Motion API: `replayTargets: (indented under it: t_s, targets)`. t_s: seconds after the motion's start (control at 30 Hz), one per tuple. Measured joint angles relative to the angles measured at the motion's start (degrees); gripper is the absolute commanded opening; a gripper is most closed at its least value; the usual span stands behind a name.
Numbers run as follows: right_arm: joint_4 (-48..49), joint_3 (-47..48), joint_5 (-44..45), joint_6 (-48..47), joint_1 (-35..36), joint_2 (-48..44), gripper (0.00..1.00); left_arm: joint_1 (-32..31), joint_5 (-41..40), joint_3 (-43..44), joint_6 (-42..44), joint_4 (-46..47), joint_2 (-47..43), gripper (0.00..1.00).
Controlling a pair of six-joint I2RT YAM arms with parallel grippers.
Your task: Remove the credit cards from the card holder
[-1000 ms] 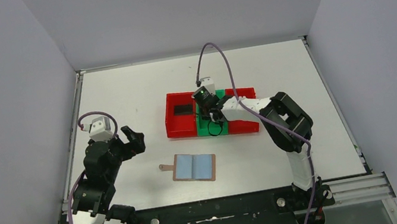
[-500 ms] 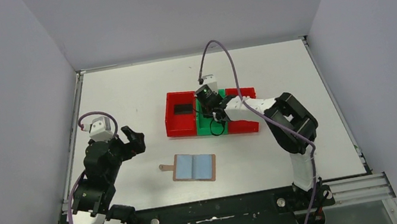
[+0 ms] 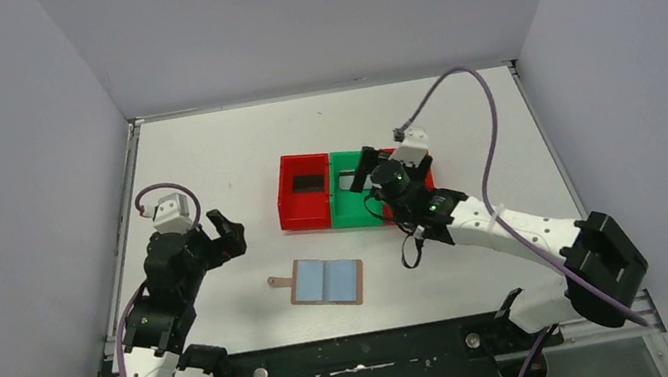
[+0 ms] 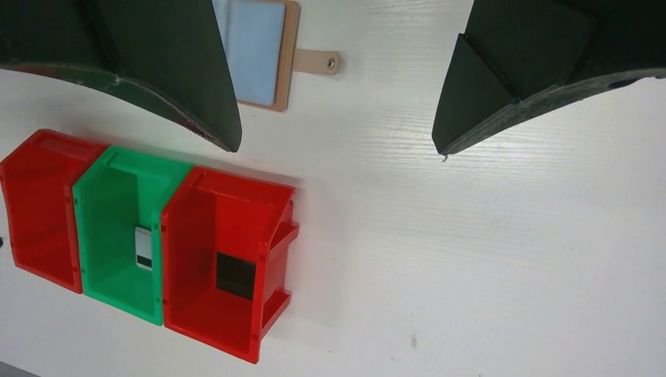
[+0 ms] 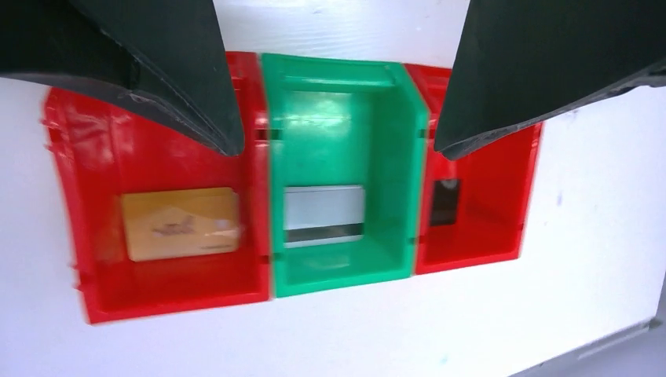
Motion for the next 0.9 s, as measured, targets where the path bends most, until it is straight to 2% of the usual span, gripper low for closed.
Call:
replayTargets:
  t_s: [0.13,0.23,0.3,0.43,0.53,0.63,0.73,0.9]
  targets:
    - [3.65,-12.79,0.26,4.92,-3.17,-7.04,0.98,0.5,0.07,0.0,0.0,0.0,0.37,0.96]
    - [5.14,-20.17,-2.86,7.19,-3.85,-10.99,0.99,0.63,0.35,-0.33,-0.02,0.09,0.61,0.96]
    - [5.64,-22.23,-6.19,8.09,-3.82,-12.41,0.91,0.63,0.9,-0.83,-0.02,0.09,0.85,0.96]
    - [8.04,-23.15,-9.99,11.65,-0.07,-12.74,0.81,0.63,2.34,-1.84,-0.02,0.15,2.49,0.89]
    - [9.57,-23.58,-9.29,15.54,7.87,-11.23,0.71,0.63,4.02,-2.21,-0.07,0.11,4.55,0.84]
    - [7.45,-22.05,-6.91,20.94,14.27,-6.27,0.66,0.63,5.16,-2.27,-0.07,0.15,6.54,0.8]
    - [4.13,-18.6,-4.7,25.22,16.92,0.17,0.59,0.61,6.73,-2.73,-0.04,0.59,7.48,0.75]
    - [1.99,-14.29,-3.76,29.79,19.61,8.52,0.53,0.61,8.04,-2.89,-0.04,0.63,9.62,0.74]
